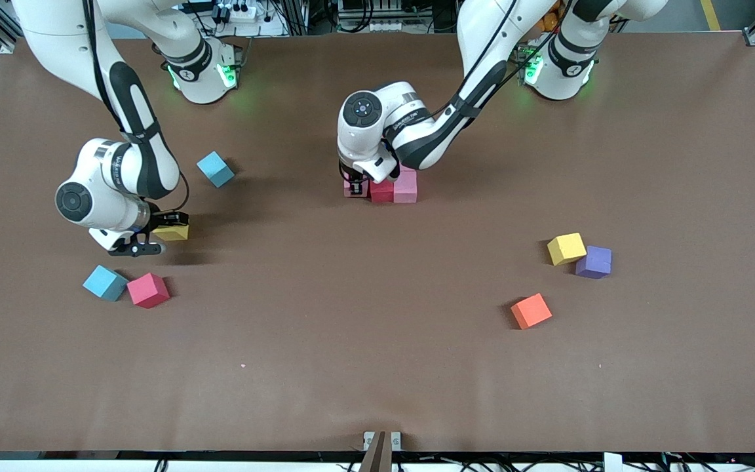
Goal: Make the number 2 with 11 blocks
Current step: 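Lift the yellow cube with the right gripper while the left releases lavender, then set yellow by the column with the right gripper while the left reaches orange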
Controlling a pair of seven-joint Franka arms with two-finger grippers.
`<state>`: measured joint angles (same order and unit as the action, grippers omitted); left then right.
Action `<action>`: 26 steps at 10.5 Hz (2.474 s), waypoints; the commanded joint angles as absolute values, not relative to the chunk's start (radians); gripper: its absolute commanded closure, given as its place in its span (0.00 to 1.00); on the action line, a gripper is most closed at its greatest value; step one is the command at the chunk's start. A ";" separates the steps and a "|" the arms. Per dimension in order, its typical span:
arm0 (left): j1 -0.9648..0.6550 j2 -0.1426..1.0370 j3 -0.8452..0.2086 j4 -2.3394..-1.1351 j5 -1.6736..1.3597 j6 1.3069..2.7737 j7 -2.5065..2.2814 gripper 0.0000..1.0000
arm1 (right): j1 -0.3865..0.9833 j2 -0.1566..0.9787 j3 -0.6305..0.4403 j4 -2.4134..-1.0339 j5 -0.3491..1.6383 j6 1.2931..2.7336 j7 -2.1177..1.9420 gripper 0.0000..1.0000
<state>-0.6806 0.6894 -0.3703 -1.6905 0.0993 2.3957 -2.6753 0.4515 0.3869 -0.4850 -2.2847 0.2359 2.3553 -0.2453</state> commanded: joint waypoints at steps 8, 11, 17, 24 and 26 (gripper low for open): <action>-0.669 0.703 -0.380 -1.695 0.135 2.404 -2.694 0.00 | 0.564 0.344 -0.433 -2.194 0.337 2.246 -0.152 0.60; -0.646 0.684 -0.383 -1.686 0.184 2.396 -2.686 0.00 | 0.675 0.356 -0.433 -2.103 0.356 2.188 0.044 0.60; -0.519 0.473 -0.451 -1.684 0.183 2.275 -2.530 0.00 | 0.811 0.391 -0.425 -2.028 0.449 2.187 0.099 0.60; -0.286 0.400 -0.451 -1.678 0.164 2.148 -1.839 0.00 | 1.008 0.517 -0.426 -1.873 0.587 2.212 0.348 0.59; -0.227 0.396 -0.451 -1.678 0.164 2.088 -1.572 0.00 | 1.037 0.573 -0.426 -1.807 0.592 2.214 0.429 0.59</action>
